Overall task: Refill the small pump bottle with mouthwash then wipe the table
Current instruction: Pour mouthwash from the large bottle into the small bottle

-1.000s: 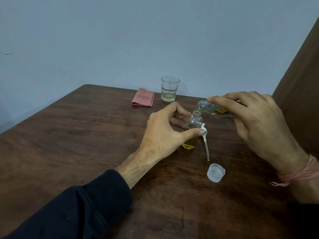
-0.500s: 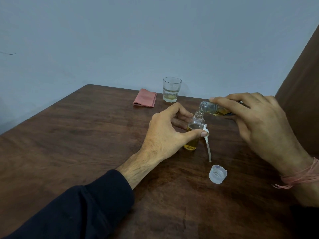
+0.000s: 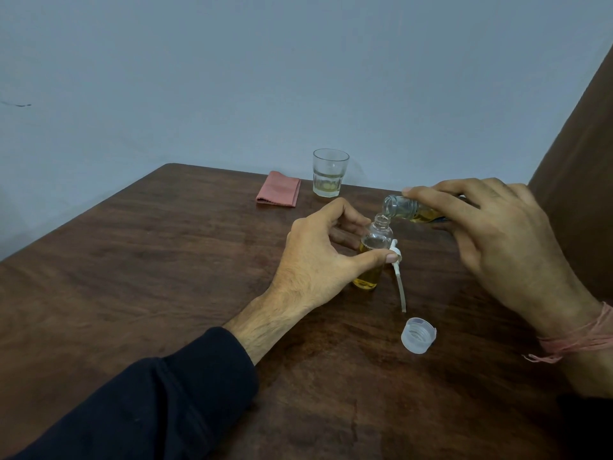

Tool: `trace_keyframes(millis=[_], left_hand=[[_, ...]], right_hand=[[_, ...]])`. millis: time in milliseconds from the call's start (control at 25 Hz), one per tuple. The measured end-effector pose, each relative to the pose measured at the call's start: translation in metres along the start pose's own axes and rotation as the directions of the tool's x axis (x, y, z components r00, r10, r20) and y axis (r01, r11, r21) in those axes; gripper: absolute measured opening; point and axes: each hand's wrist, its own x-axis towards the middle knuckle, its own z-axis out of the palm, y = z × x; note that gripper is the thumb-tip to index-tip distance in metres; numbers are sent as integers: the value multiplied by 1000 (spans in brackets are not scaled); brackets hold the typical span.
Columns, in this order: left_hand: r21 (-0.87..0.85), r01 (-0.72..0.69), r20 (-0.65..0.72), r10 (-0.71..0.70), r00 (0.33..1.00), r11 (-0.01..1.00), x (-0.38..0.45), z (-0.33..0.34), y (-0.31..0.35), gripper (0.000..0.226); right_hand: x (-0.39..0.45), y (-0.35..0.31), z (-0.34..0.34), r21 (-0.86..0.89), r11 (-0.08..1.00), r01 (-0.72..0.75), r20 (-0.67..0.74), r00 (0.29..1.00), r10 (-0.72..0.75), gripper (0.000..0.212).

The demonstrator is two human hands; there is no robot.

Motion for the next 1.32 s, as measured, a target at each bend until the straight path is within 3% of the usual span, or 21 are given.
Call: trace_keyframes(millis=[1320], left_hand=[[-21, 10, 8, -10, 1000, 1000, 0, 0, -1, 51]], right_hand=[[-1, 3, 4, 1, 1000, 1, 0, 1000, -1, 72]])
